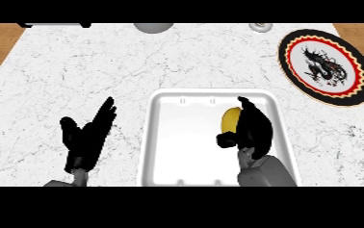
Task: Pick the lemon from the tray and place it in the plate
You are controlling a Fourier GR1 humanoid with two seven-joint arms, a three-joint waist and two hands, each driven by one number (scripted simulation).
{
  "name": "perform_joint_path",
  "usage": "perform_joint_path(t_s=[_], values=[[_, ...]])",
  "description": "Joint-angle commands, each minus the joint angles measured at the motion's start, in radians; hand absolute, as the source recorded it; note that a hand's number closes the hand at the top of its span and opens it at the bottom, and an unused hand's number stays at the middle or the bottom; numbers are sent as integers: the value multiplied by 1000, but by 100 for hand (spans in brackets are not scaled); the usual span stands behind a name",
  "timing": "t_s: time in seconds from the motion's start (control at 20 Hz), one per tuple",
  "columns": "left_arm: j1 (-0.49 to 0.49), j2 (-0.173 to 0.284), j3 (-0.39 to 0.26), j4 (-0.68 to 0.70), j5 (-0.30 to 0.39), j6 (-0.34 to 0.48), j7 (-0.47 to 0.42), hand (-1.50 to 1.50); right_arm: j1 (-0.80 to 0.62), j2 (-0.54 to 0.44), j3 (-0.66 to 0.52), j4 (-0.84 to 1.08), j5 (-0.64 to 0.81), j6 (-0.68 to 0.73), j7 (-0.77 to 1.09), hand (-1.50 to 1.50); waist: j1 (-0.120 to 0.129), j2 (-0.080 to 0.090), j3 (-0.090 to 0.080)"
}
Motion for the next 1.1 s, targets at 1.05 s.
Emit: perform_joint_path(t_s=[1.05], values=[[-10,-26,49,71,-38,-67,-8,0,-619,0,-36,570,168,-374,-81,150,30,13,-4]])
